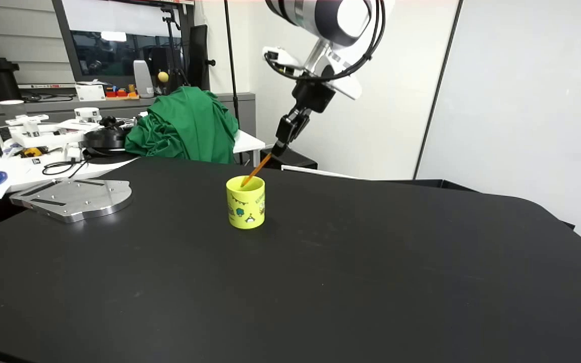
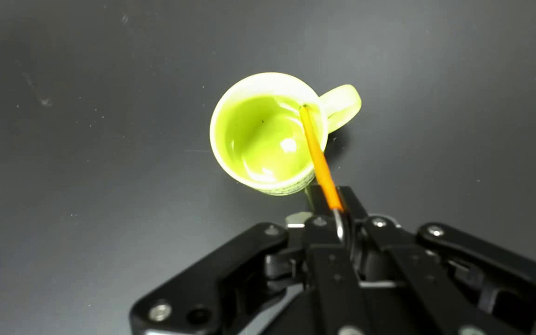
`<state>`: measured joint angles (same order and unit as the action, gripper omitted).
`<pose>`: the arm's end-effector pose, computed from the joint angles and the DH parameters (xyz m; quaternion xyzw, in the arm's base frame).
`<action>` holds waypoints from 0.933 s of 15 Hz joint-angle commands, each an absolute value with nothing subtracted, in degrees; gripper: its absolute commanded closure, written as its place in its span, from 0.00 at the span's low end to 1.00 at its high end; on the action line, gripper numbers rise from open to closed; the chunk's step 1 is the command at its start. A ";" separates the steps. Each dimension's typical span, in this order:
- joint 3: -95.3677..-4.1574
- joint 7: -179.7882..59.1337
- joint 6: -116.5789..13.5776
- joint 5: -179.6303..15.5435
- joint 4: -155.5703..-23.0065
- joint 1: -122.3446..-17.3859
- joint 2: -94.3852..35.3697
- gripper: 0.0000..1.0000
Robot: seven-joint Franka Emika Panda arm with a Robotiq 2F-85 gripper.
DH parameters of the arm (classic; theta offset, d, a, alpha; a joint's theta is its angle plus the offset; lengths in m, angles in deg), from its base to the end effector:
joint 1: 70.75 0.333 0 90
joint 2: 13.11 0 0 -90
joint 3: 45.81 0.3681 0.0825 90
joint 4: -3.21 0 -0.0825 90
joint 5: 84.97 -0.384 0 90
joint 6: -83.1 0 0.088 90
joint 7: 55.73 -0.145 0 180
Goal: Put the pen on the table
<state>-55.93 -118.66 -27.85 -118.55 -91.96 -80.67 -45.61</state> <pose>0.6571 -0.1641 0.2789 -0.6309 0.7364 0.1979 0.1431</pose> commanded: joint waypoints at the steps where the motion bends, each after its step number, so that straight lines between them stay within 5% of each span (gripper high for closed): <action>1: -54.98 -119.91 -21.98 -118.71 -88.45 -82.04 -42.20 0.97; 7: -57.45 -121.10 -12.63 -102.52 -83.39 -79.43 -38.91 0.97; 14: -60.90 -123.40 -16.20 -79.40 -88.14 -76.87 -38.89 0.97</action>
